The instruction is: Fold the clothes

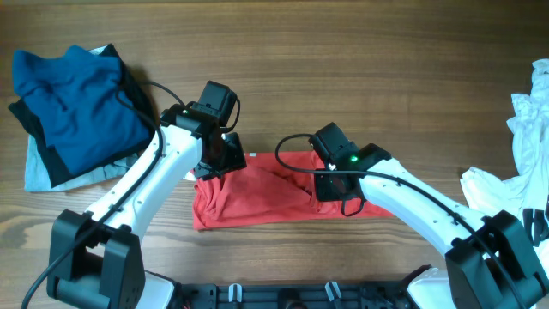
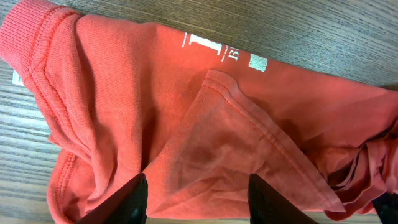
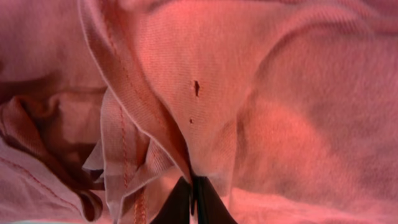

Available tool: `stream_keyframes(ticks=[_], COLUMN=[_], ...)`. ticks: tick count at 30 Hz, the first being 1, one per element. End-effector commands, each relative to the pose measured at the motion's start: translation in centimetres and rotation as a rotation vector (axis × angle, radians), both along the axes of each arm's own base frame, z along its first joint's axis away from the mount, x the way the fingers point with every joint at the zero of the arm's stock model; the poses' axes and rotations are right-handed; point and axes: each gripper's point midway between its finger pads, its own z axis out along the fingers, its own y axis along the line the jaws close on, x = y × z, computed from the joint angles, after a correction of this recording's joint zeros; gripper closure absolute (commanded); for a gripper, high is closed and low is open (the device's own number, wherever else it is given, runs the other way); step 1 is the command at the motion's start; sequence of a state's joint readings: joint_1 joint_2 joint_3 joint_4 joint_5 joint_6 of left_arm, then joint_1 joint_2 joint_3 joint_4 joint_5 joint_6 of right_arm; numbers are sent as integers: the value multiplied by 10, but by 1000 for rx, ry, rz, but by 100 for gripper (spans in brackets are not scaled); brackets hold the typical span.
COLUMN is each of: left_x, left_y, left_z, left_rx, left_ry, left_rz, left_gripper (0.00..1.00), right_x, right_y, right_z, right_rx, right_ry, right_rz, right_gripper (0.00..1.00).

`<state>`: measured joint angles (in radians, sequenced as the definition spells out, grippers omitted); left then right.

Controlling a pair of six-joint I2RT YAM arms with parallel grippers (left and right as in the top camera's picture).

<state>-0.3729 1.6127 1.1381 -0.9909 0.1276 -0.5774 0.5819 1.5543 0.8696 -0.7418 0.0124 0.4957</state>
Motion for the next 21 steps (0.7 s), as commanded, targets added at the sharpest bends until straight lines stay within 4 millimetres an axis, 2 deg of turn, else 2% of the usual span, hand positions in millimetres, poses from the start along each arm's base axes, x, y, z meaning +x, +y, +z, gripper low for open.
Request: stream_keyframes(ticks=[1, 3, 6, 9, 13, 15, 18, 21], left_x=[4, 4, 4, 4, 5, 5, 4, 4], left_y=[1, 1, 1, 1, 0, 0, 0, 1], left_z=[5, 5, 5, 5, 5, 5, 5, 5], left_rx=[0, 0, -1, -1, -2, -1, -2, -1], left_ry=[-24, -24, -25, -27, -27, -27, -27, -26], left_rz=[-12, -12, -12, -12, -12, -12, -12, -12], left_gripper=[48, 48, 48, 48, 48, 48, 48, 48], right_x=[0, -1, -8, -5, -2, -2, -2, 0], right_y=[4, 22, 59, 76, 86, 86, 84, 80], right_z=[-5, -3, 7, 13, 16, 16, 15, 14], right_rx=[11, 94, 277, 337, 356, 355, 345, 327], right_ry=[2, 9, 12, -20, -56, -56, -53, -54], right_rz=[40, 138, 323, 357, 380, 379, 370, 349], right_gripper=[96, 96, 96, 96, 92, 92, 83, 83])
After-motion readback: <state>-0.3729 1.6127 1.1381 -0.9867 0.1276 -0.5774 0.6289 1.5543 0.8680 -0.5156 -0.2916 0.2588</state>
